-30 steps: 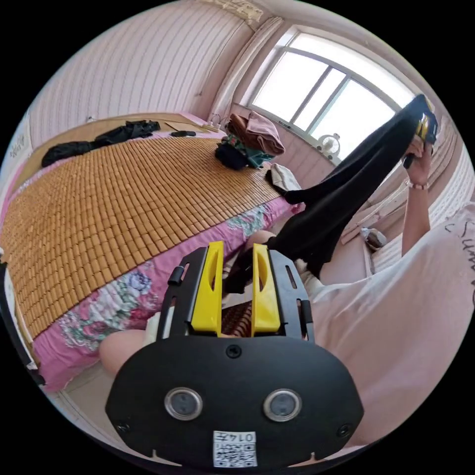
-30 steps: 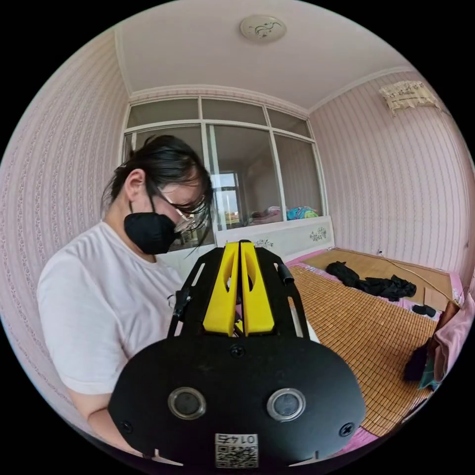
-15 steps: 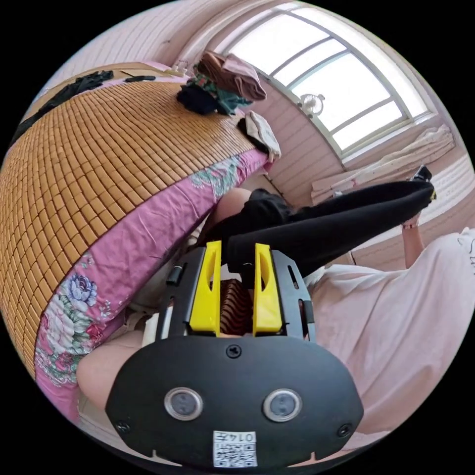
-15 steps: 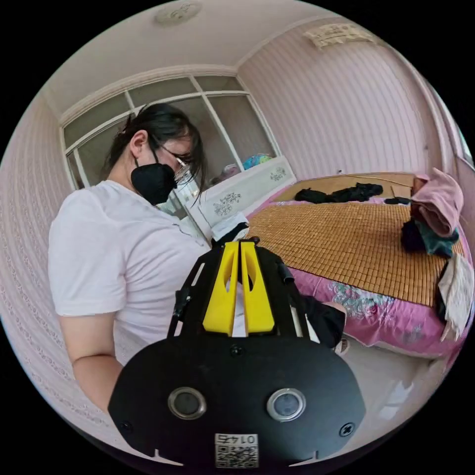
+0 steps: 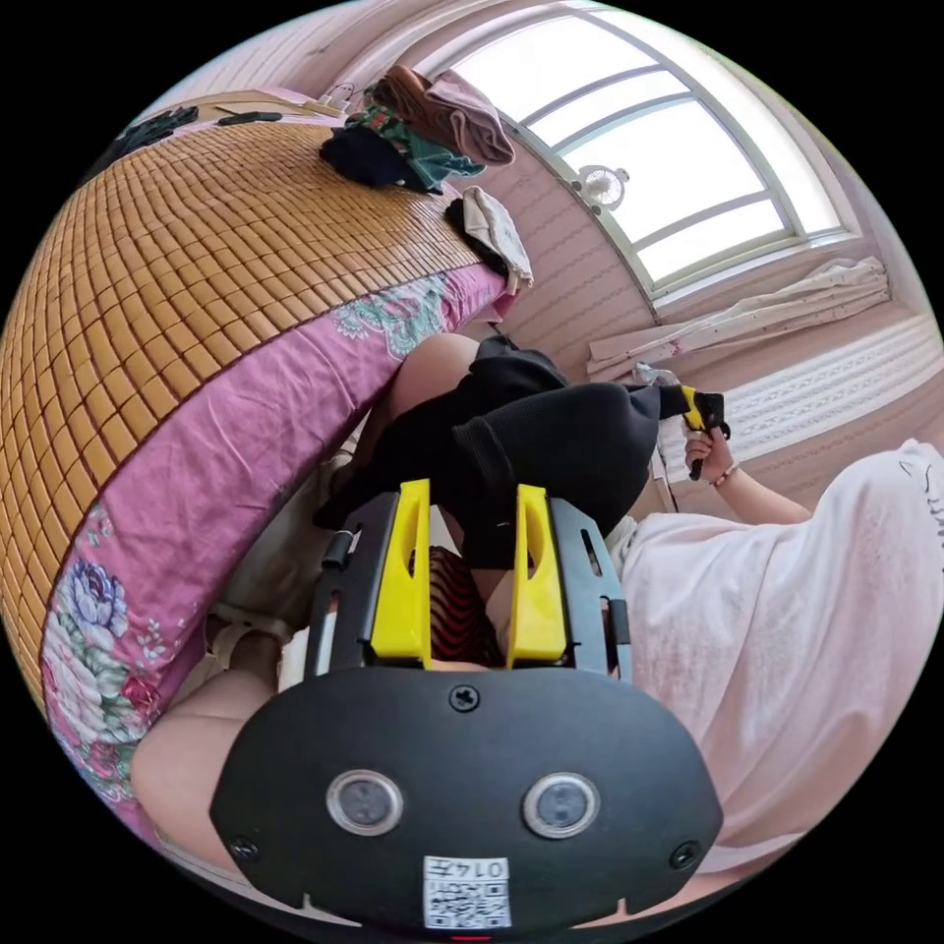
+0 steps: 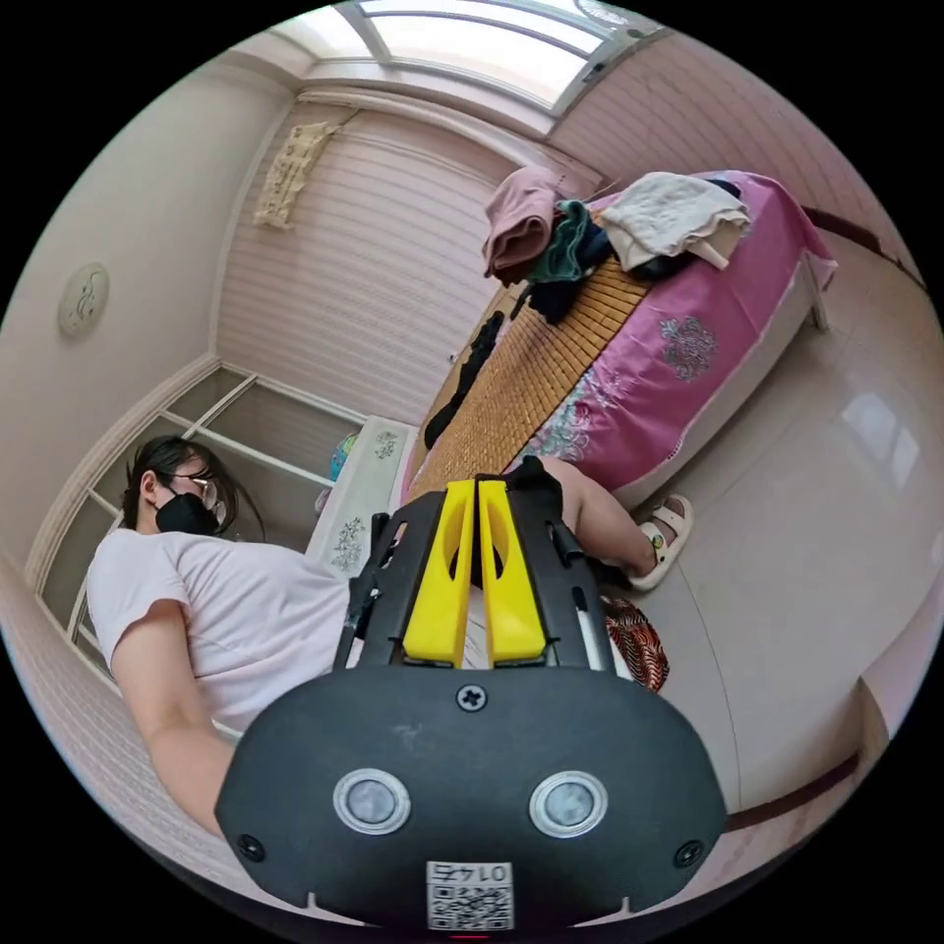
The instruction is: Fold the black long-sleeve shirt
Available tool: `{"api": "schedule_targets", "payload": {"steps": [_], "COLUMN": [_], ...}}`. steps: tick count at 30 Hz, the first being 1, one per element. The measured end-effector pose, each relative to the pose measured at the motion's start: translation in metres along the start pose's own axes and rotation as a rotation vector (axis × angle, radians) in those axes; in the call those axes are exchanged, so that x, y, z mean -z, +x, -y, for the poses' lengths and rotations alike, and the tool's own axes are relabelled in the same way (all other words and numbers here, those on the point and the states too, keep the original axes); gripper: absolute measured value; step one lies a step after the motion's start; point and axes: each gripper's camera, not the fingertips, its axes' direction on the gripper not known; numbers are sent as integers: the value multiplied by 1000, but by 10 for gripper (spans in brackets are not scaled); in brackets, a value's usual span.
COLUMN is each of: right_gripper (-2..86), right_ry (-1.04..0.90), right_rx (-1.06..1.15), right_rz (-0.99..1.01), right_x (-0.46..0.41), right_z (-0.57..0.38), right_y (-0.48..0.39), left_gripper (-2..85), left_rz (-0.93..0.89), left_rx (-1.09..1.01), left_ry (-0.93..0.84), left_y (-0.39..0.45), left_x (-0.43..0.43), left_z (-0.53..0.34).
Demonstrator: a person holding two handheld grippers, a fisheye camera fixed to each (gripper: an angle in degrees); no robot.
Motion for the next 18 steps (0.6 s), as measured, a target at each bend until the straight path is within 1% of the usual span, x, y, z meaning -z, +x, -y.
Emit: {"api": "schedule_targets", "payload": {"steps": [2, 5, 8, 9, 10, 11, 12, 13, 14, 16, 17, 18], "right_gripper": [0, 0, 0, 0, 0, 0, 0, -1, -1, -1, -1, -1], "right_ry": [66, 95, 111, 122, 145, 155, 149, 125, 106, 108, 129, 143], "right_rx": [-59, -78, -66, -56, -16, 45, 88, 188, 295, 422, 502, 536], "right_rz": [-6, -9, 5, 20, 52, 75, 87, 105, 118, 139, 174, 192], "right_x": [11, 17, 15, 14, 11, 7, 4, -4, -12, -23, -28, -29], "right_z": [-12, -18, -12, -8, 2, 18, 28, 49, 69, 96, 109, 115], "right_y": [14, 18, 14, 12, 2, -13, -24, -50, -80, -125, -153, -167], "left_gripper": [133, 128, 56, 12, 4, 0, -4, -7, -8, -9, -9, -10], "left_rz": [5, -6, -8, 10, 38, 36, 17, 3, 2, 2, -5, 0], "left_rx": [-31, -73, -89, -120, -112, -108, -98, -104, -111, -138, -147, -149], "left_ry": [-34, -71, -76, -60, -12, 17, 82, 167, 209, 370, 415, 501], "left_y": [9, 25, 32, 36, 40, 41, 44, 48, 50, 62, 66, 76], "left_x": [1, 4, 4, 8, 20, 29, 51, 80, 97, 163, 179, 211], "left_z": [4, -3, -12, -14, -17, -18, -21, -26, -29, -43, -47, -55]}}
